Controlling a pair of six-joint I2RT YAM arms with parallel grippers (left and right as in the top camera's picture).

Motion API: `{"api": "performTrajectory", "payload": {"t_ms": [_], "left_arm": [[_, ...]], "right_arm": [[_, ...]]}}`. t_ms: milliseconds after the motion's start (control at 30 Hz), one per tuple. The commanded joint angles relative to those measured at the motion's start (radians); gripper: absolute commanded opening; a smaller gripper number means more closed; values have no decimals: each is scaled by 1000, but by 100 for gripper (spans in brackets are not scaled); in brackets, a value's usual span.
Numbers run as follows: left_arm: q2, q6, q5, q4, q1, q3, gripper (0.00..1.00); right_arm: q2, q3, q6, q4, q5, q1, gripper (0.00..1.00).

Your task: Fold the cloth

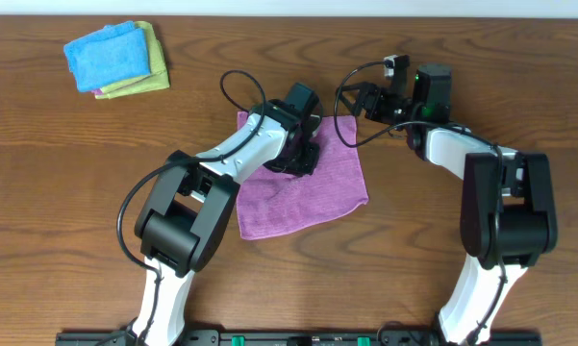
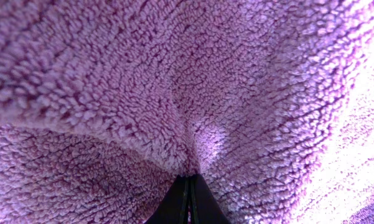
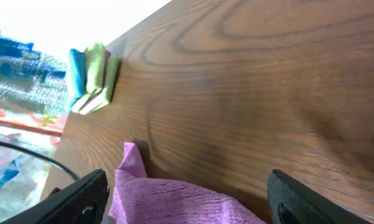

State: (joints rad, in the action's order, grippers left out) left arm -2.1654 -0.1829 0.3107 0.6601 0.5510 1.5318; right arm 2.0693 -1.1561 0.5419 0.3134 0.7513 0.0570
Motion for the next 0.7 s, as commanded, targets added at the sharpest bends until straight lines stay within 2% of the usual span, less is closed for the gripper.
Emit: {"api": "performTrajectory", "payload": {"t_ms": [0, 167, 300, 667], "left_arm": [[-5, 15, -89, 32, -1, -7, 6], [-5, 14, -119, 40, -2, -7, 6], [-5, 14, -107, 41, -2, 5, 6], [8, 11, -113, 80, -1, 148, 6]], "right_arm": [[11, -1, 3, -34, -17, -12, 81], [11, -1, -2, -172, 43, -32, 77], [11, -1, -20, -291, 48, -63, 78], [11, -1, -23, -310, 122, -116, 82]]}}
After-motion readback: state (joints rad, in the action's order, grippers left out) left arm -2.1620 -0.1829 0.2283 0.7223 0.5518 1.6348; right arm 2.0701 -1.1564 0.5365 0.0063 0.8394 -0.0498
